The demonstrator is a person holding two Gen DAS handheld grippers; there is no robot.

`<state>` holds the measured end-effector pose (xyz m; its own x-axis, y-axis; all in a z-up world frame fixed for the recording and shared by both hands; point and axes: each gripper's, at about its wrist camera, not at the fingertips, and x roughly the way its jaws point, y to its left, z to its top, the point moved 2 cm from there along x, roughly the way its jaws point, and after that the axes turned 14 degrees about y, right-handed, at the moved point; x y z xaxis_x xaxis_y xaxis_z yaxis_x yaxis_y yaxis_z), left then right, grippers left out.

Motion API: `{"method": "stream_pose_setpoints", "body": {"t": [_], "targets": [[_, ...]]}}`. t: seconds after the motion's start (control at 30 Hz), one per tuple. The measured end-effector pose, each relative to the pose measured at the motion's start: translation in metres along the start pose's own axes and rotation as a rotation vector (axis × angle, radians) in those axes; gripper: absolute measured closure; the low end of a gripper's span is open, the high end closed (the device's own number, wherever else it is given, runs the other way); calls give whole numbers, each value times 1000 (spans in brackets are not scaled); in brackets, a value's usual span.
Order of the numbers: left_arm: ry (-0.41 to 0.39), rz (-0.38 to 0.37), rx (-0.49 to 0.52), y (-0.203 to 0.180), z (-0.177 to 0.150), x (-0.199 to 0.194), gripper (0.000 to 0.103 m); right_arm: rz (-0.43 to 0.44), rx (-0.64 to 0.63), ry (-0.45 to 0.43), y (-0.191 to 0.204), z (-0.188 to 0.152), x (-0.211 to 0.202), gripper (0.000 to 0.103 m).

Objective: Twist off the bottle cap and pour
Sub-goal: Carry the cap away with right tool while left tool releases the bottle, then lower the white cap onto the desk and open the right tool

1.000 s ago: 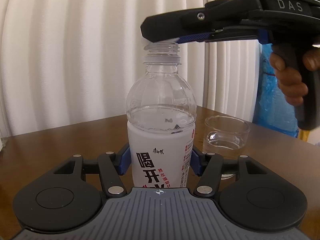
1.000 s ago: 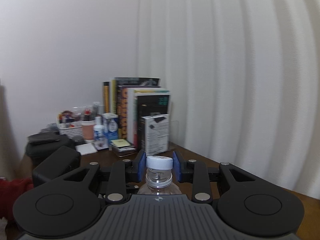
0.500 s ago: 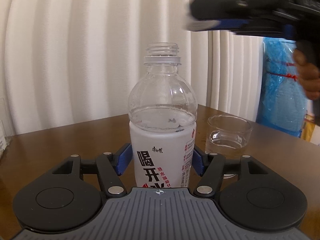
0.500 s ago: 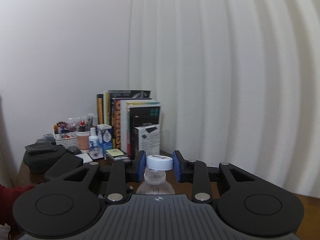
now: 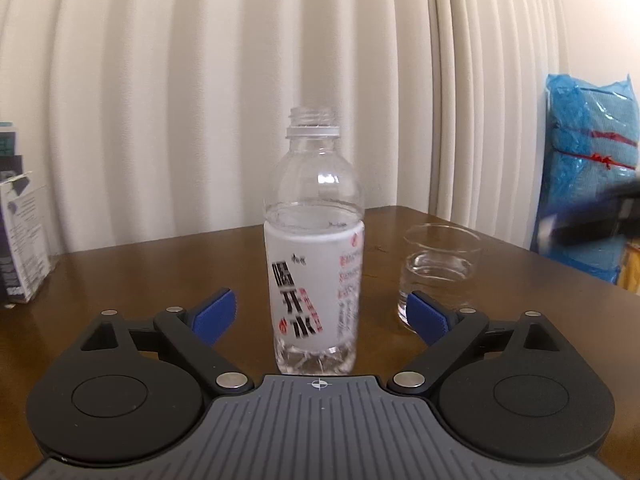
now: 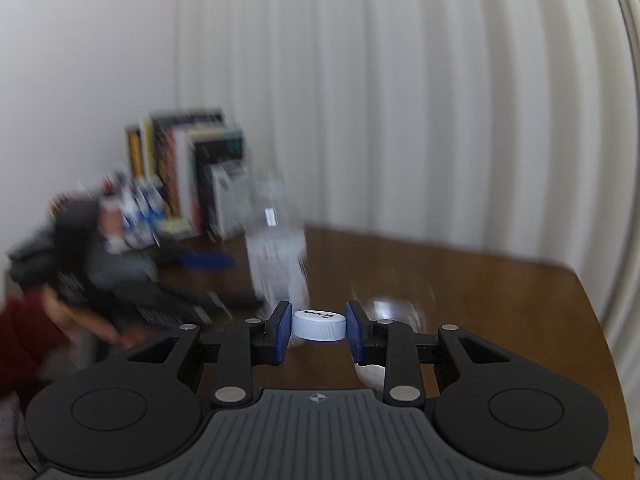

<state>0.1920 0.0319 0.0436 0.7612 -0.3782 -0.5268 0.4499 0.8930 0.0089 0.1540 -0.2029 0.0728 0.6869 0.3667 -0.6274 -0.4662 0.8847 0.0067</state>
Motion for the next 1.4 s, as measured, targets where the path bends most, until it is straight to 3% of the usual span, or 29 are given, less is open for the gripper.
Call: {"method": "stream_pose_setpoints", "body": {"t": [0.27, 0.5, 1.13, 1.2, 1.27, 1.4], "targets": [[-21, 8, -25, -20, -10, -27, 8, -137, -20, 129, 4, -21, 36, 71], [-19, 14, -40, -27, -15, -36, 7, -147, -16, 192, 1, -24, 51, 71], [-8, 16, -62, -31, -24, -38, 7, -151, -1, 224, 0, -37, 61, 71], [-7, 15, -64, -32, -25, -38, 7, -158, -4, 223, 1, -37, 60, 69], [-6, 15, -66, -32, -25, -38, 6, -167, -6, 221, 1, -37, 60, 58], [-7, 22, -82, -35, -27, -40, 4, -172, 9, 201, 1, -40, 56, 56]]}}
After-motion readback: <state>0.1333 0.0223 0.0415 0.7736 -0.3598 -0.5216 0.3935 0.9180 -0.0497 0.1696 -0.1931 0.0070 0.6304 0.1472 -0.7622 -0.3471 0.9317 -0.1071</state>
